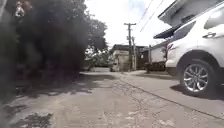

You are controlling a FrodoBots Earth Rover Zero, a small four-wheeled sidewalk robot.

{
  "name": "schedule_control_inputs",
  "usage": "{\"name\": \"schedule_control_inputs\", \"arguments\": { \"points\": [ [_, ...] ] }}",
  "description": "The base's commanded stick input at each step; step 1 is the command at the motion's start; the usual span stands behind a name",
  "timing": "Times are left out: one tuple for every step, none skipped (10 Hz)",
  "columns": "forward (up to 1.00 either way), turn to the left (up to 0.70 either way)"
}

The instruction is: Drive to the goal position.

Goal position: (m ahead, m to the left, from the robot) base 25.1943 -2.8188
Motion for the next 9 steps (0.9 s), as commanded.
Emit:
{"name": "schedule_control_inputs", "arguments": {
  "points": [
    [0.70,0.01],
    [0.70,0.01],
    [0.70,-0.23],
    [0.70,-0.34],
    [0.70,-0.34],
    [0.70,-0.34],
    [0.70,-0.34],
    [0.70,-0.34],
    [0.70,-0.34]
  ]
}}
